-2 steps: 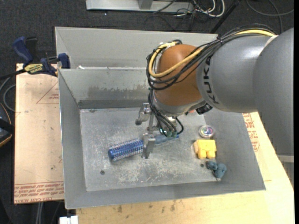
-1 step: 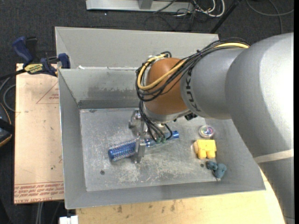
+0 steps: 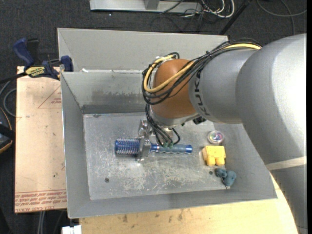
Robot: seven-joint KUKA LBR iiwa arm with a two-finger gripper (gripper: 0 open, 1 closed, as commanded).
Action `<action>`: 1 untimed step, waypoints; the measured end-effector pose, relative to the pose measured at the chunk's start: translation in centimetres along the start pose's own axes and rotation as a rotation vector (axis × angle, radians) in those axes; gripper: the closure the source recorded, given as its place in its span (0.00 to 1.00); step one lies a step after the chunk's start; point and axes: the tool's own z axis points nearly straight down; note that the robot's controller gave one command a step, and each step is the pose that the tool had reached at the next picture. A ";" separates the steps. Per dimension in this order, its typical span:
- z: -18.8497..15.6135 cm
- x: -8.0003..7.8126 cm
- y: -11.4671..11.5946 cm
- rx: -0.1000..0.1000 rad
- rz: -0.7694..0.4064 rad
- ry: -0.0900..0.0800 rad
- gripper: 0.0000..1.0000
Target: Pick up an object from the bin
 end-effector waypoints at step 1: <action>-12.3 1.2 1.4 0.002 0.059 0.011 1.00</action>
Offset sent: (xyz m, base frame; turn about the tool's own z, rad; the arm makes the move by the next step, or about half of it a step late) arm -0.0161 0.0114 0.1186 0.0622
